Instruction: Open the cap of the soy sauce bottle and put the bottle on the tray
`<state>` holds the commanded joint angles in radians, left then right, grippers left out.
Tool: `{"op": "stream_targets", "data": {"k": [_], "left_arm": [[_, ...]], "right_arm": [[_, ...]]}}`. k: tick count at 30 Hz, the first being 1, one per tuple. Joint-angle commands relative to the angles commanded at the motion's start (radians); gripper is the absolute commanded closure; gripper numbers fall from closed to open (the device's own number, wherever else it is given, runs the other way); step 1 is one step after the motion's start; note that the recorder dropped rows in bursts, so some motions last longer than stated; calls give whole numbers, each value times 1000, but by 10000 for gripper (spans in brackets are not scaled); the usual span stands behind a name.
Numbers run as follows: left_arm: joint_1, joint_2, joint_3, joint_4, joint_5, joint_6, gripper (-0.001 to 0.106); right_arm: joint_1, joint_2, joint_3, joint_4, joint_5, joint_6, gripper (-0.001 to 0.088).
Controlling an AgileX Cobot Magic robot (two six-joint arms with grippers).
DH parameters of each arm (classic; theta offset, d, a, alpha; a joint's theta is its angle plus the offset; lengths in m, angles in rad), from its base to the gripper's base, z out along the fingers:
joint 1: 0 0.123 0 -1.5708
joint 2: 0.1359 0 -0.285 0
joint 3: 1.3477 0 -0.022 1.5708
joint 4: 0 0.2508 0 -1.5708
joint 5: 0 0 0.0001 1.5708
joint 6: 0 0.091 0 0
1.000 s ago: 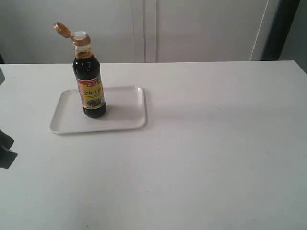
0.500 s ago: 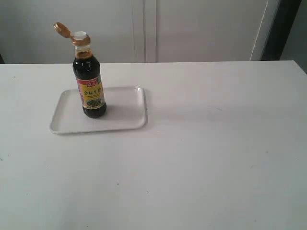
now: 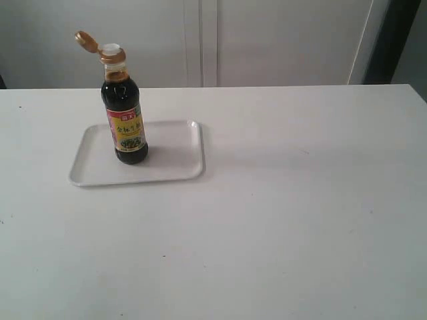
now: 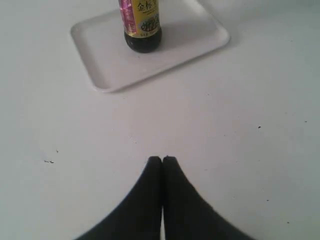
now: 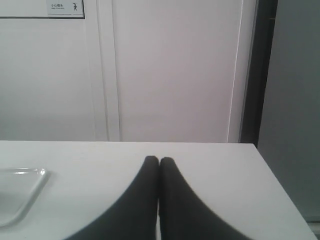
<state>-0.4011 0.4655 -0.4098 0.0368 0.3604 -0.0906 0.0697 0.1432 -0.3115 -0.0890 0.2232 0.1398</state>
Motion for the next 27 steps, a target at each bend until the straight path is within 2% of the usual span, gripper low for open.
{"op": "stream_targets", "data": {"k": [15,18,23,27], "left_arm": [[0,0,0,0,0,0,1053],[0,0,2,-16,-2,40,1053],[0,-70,21,-21,0,70,1053],[39,-128,52,-17,11,70,1053]], "right_arm": [[0,0,0,0,0,0,868],[0,0,0,0,0,0,868],[0,0,0,0,0,0,868],[0,0,0,0,0,0,868]]}}
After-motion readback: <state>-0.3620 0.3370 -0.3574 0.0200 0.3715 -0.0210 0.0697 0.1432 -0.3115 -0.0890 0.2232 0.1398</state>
